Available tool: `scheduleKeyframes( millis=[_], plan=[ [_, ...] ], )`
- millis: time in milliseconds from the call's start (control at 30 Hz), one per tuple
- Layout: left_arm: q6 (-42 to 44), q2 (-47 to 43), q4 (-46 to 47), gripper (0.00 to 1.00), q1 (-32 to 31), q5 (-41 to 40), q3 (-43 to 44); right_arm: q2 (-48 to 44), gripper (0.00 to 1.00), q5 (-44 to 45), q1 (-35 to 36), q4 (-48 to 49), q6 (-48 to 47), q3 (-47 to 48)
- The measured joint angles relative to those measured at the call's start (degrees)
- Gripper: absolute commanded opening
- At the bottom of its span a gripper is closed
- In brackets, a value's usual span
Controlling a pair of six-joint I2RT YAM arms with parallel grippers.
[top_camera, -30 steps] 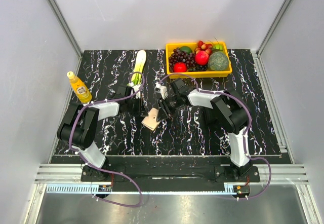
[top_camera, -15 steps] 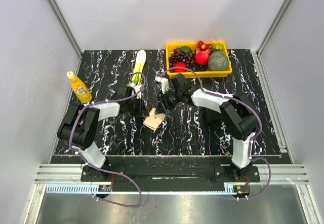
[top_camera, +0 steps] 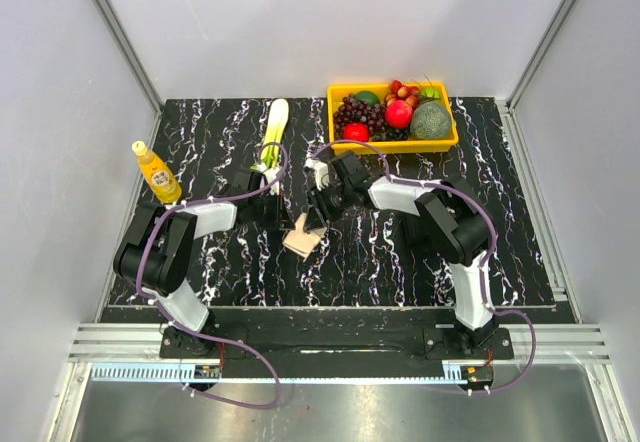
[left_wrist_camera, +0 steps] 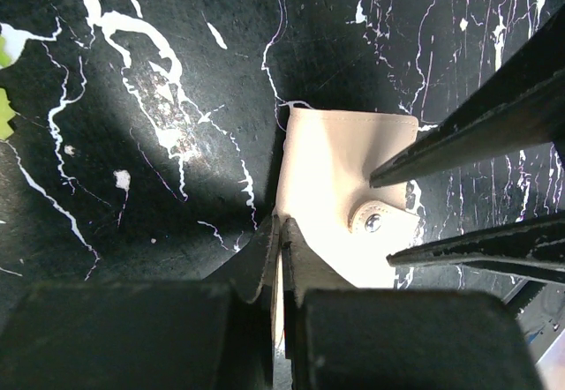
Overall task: Put the credit cards into the card holder
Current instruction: Open the card holder at the center of the board.
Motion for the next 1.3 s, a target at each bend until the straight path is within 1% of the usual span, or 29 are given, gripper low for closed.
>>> scheduleKeyframes(
  millis=[167, 267, 333, 400, 467, 633, 700, 867, 900, 967, 1033, 1067, 1100, 1133, 1300],
  plan=[
    [-0.4, 0.0, 0.0, 0.00, 0.0, 0.0, 0.0, 0.0, 0.43, -2.1, 0.1, 1.7, 0.5, -1.6],
    [-0.4, 0.0, 0.0, 0.00, 0.0, 0.0, 0.0, -0.2, 0.40, -2.6, 0.0, 3.4, 0.6, -2.7],
    [-0.6, 0.0, 0.0, 0.00, -0.1, 0.0, -0.1, -0.4, 0.34, -2.6, 0.0, 4.2, 0.7, -3.5],
    [-0.9, 0.0, 0.2, 0.00, -0.1, 0.0, -0.2, -0.6, 0.33, -2.6, 0.0, 4.7, 0.7, -4.1],
    [-1.0, 0.0, 0.4, 0.00, -0.1, 0.2, -0.4, -0.9, 0.30, -2.7, 0.0, 5.2, 0.8, -4.9],
    [-1.7, -0.6, 0.6, 0.00, -0.3, 0.3, -1.1, -1.4, 0.17, -3.5, 0.0, 5.2, 0.9, -5.9],
    [-1.9, -0.7, 0.6, 0.00, -0.5, 0.3, -1.2, -1.4, 0.19, -4.3, 0.0, 4.8, 0.9, -6.2],
    [-3.2, -0.8, 1.2, 0.00, -0.6, 0.5, -1.8, -1.6, 0.18, -6.4, 0.0, 3.4, 1.0, -6.2],
    [-3.4, -0.8, 1.2, 0.00, -0.6, 0.4, -1.8, -1.8, 0.16, -6.7, 0.0, 2.9, 0.9, -6.2],
    [-3.7, -0.8, 1.3, 0.00, -0.6, 0.5, -1.8, -2.0, 0.16, -7.0, 0.1, 1.8, 0.7, -6.2],
    [-4.0, -0.8, 1.3, 0.00, -0.6, 0.5, -1.8, -2.0, 0.11, -7.0, 0.5, 0.9, 0.5, -6.2],
    [-4.2, -0.8, 1.3, 0.00, -0.6, 0.5, -1.8, -2.0, 0.08, -6.8, 0.7, 0.5, 0.3, -6.1],
    [-4.3, -0.8, 1.3, 0.00, -0.6, 0.5, -1.8, -2.0, 0.02, -6.3, 1.0, 0.0, 0.2, -6.0],
    [-4.3, -0.8, 1.3, 0.00, -0.6, 0.6, -1.8, -2.0, 0.00, -6.0, 1.5, -0.3, 0.1, -5.9],
    [-4.5, -0.8, 1.4, 0.00, -0.6, 0.6, -1.8, -2.3, 0.00, -3.7, 3.7, 0.2, 0.0, -6.1]
  ],
)
